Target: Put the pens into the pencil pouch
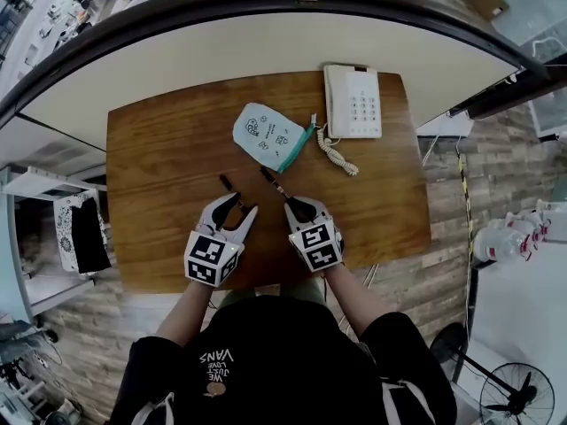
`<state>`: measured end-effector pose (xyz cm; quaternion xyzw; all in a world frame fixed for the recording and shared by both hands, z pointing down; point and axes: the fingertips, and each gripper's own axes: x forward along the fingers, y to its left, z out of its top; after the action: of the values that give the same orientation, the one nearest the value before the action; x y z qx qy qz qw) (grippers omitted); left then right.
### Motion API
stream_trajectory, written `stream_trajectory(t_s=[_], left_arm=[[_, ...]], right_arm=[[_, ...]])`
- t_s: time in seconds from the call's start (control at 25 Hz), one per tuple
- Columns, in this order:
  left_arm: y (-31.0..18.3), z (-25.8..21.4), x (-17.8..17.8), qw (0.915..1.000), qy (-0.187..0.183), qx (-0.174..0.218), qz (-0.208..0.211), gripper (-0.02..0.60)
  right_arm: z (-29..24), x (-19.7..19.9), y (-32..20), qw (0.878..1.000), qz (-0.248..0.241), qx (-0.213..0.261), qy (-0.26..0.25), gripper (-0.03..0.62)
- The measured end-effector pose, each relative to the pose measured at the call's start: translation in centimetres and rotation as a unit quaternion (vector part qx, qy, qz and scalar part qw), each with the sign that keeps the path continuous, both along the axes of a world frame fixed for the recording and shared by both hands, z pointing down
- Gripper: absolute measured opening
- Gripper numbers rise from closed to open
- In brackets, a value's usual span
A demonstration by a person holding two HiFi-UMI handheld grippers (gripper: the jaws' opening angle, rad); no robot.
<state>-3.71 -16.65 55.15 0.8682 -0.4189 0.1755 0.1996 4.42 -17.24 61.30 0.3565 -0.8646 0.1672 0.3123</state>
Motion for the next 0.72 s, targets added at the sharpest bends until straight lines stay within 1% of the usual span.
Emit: stream_trajectory(t_s=[0.24, 0.44, 0.52, 0.64, 0.72], left_arm=[[-3.0, 0.1, 3.0, 0.9992, -0.020, 0.017, 0.029, 0.155], [-5.1, 1.3, 5.4, 0.9978, -0.039, 0.021, 0.050, 0.155], [-6.0, 1.8, 6.2, 0.9965, -0.056, 0.025, 0.057, 0.155], [-6.9, 3.8, 7.3, 0.9928, -0.090, 0.025, 0.075, 0.155], [-7.7, 4.9, 7.9, 0.9909, -0.108, 0.025, 0.076, 0.155]], right_arm=[[-1.3, 3.9, -0.5, 0.999, 0.043, 0.005, -0.009, 0.044], [-1.9, 6.8, -1.3, 0.998, 0.066, 0.014, -0.010, 0.044], [-2.0, 7.9, -1.5, 0.997, 0.072, 0.013, -0.008, 0.044], [-1.8, 9.4, -1.6, 0.997, 0.075, 0.010, -0.006, 0.044], [-1.6, 10.3, -1.7, 0.997, 0.074, 0.004, -0.003, 0.044]])
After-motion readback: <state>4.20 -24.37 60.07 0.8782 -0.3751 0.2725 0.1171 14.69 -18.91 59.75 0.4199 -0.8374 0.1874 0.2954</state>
